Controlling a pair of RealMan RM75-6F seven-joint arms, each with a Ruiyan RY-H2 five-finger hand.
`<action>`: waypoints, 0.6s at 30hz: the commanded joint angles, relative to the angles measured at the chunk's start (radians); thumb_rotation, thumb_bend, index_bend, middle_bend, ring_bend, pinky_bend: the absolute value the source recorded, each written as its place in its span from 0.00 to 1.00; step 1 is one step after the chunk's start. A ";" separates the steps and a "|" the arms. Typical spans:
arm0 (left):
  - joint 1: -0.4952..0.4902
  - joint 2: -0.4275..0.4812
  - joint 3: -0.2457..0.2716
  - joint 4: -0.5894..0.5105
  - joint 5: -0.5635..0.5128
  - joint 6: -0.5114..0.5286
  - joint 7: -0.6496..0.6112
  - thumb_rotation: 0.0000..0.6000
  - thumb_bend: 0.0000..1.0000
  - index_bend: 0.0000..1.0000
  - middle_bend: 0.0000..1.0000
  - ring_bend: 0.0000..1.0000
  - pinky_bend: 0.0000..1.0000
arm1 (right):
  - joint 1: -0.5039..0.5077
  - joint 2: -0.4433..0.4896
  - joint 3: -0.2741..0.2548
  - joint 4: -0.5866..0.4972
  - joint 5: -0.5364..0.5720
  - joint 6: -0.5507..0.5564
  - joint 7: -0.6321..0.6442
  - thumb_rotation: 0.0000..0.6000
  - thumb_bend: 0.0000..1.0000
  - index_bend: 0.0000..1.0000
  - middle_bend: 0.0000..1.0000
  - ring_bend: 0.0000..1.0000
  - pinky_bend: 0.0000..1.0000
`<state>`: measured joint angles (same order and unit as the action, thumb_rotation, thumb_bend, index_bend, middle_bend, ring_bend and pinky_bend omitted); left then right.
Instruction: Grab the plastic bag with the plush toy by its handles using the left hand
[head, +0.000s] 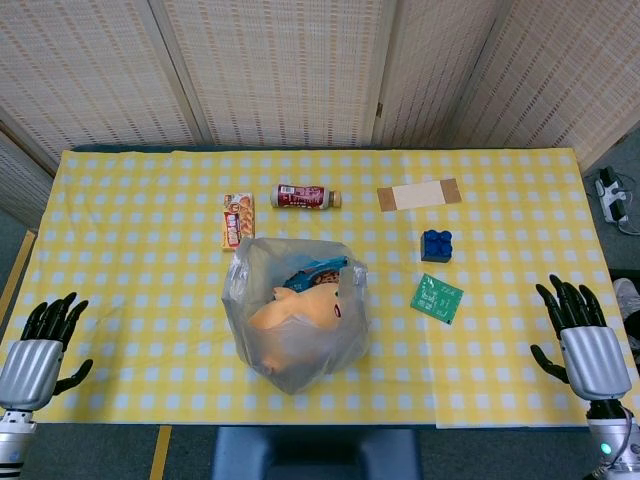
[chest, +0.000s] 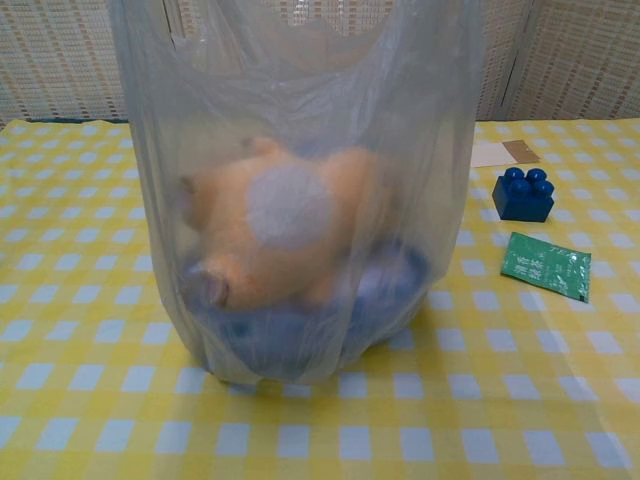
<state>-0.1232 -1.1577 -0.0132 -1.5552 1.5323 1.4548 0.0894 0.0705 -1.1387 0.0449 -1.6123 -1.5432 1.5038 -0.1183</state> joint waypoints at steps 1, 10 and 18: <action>-0.004 -0.002 -0.002 0.000 -0.001 -0.005 -0.018 1.00 0.30 0.00 0.00 0.00 0.00 | 0.001 0.001 -0.001 0.003 0.001 -0.003 0.002 1.00 0.30 0.00 0.00 0.00 0.00; -0.050 0.028 0.027 -0.010 0.083 -0.052 -0.308 1.00 0.19 0.00 0.00 0.00 0.00 | -0.029 0.020 -0.015 0.002 -0.027 0.045 0.032 1.00 0.30 0.00 0.00 0.00 0.00; -0.167 0.129 0.105 0.039 0.259 -0.070 -1.079 1.00 0.11 0.00 0.00 0.00 0.00 | -0.029 0.028 -0.035 -0.003 -0.058 0.035 0.048 1.00 0.30 0.00 0.00 0.00 0.00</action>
<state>-0.2034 -1.1046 0.0345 -1.5467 1.6716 1.4072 -0.5526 0.0404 -1.1113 0.0110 -1.6144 -1.5998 1.5405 -0.0715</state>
